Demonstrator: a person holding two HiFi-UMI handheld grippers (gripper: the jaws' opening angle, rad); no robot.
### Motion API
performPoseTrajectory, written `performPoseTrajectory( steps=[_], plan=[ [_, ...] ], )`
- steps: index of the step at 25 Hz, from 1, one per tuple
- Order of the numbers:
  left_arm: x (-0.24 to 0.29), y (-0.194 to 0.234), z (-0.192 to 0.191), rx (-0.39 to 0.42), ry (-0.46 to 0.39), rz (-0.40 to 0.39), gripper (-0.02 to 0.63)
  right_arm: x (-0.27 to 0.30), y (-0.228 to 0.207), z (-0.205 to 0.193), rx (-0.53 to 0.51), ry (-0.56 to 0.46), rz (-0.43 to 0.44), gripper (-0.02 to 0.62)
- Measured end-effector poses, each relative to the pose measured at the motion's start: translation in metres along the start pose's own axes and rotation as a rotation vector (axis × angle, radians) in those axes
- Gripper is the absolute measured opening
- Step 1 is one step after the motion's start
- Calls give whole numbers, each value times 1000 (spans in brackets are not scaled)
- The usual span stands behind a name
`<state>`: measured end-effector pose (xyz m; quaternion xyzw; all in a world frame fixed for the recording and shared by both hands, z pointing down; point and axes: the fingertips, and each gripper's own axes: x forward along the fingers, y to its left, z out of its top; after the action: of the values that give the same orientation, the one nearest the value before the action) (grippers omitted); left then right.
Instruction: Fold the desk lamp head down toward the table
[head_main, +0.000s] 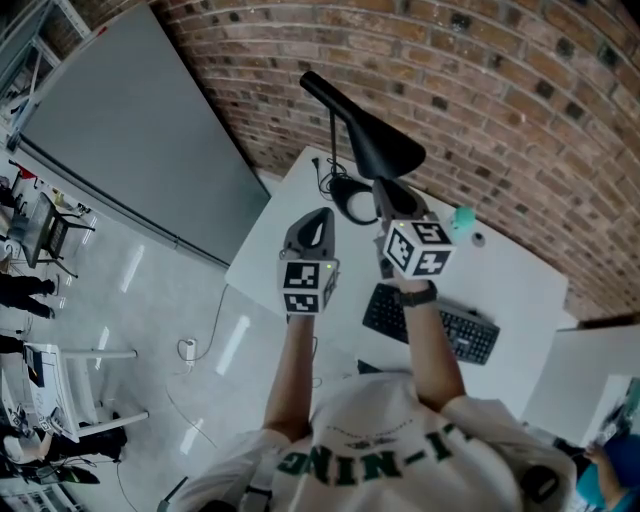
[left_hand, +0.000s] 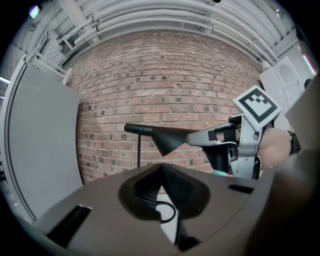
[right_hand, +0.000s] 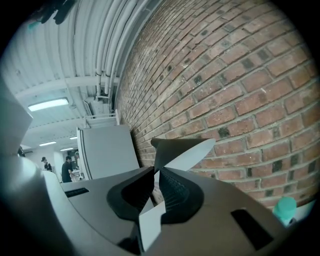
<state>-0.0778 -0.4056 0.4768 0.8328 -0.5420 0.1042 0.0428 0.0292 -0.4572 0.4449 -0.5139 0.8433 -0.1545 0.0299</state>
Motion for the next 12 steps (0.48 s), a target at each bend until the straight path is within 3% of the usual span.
performPoseTrajectory(
  steps=[4, 9, 12],
  plan=[
    [-1, 0, -11, -53, 45, -13, -2, 4, -2, -14, -6, 27, -10, 32],
    [6, 5, -13, -44, 21, -3, -2, 9, -7, -31, 1, 58, -14, 32],
    [4, 7, -26, -63, 74, -1, -2, 13, -9, -41, 16, 73, -13, 32]
  ],
)
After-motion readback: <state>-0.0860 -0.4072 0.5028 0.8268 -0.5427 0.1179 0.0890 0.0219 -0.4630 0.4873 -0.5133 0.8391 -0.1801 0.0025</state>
